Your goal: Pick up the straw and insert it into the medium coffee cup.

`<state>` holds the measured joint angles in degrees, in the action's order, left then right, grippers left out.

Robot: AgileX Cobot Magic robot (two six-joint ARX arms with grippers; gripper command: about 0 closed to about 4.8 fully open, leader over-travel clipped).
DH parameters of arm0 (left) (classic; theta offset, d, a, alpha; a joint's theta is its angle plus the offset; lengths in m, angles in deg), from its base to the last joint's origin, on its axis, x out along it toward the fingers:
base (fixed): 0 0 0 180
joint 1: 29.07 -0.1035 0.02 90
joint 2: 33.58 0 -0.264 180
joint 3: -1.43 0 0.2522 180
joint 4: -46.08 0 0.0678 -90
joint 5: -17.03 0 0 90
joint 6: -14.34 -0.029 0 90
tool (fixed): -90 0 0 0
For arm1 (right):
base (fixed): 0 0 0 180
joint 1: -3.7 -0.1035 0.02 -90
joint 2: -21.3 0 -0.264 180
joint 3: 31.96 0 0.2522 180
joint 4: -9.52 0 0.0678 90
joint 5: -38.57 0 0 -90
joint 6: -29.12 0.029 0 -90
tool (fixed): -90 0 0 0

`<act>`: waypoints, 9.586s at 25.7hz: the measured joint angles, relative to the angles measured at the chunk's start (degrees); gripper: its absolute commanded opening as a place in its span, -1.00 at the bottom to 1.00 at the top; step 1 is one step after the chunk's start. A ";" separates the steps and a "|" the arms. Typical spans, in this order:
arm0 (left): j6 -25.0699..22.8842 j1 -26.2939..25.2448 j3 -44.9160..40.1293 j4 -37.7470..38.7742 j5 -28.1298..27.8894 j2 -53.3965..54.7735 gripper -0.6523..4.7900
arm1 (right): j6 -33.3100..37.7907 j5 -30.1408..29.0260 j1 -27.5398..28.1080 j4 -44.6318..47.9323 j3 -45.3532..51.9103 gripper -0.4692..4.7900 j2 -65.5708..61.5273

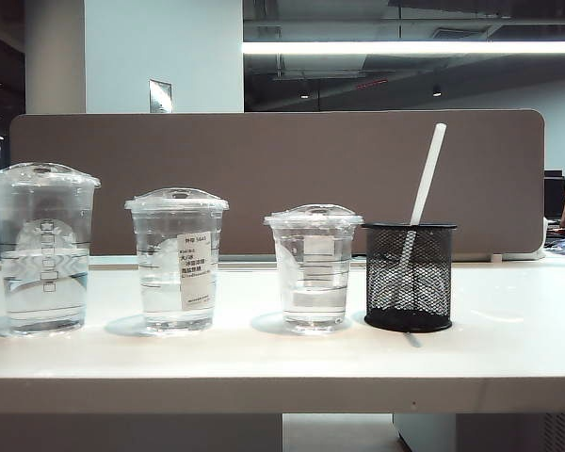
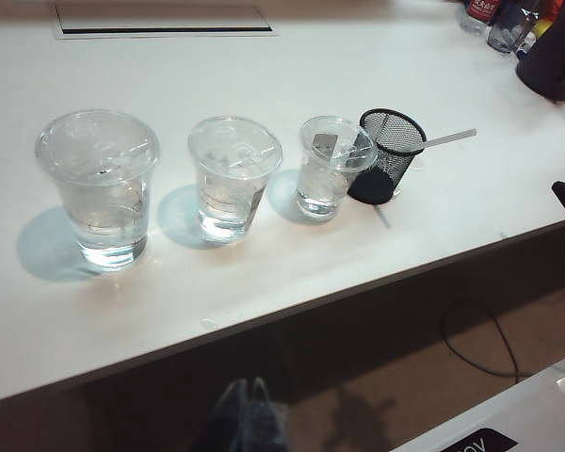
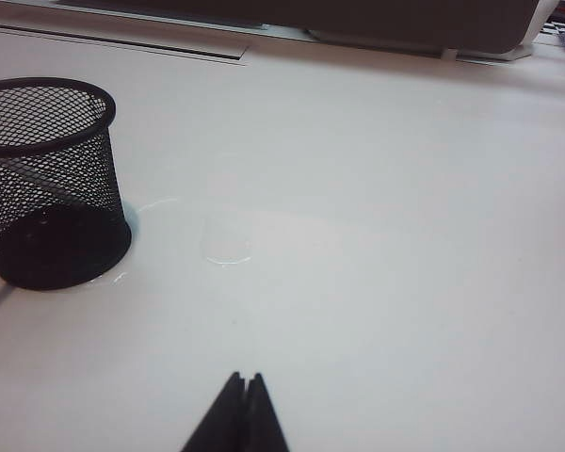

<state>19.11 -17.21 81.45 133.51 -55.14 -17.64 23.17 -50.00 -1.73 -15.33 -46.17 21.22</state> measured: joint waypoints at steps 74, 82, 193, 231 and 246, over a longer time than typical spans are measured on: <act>0.02 -0.02 -0.02 -0.11 -0.94 0.02 -0.78 | 24.55 8.87 16.66 46.58 -30.10 -0.85 -80.50; 0.00 -0.02 -0.02 -0.11 -0.33 0.07 -0.78 | 24.61 9.16 5.42 66.73 -15.96 -0.85 -80.17; 0.00 -0.02 -0.02 -0.09 0.04 0.09 -0.78 | -4.39 -26.60 -21.90 21.66 -60.39 -0.67 -72.83; 0.00 -0.02 -0.02 -0.09 0.04 0.07 -0.78 | -5.81 -24.41 -33.59 16.61 -61.66 -0.67 -85.90; 0.00 -0.02 -0.02 -0.09 0.02 0.07 -0.78 | -8.20 -23.23 -33.42 7.45 -70.31 -0.67 -83.80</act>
<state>19.11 -17.23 81.43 133.42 -55.12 -17.57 14.97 -73.24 -35.15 -7.88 -116.48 -62.58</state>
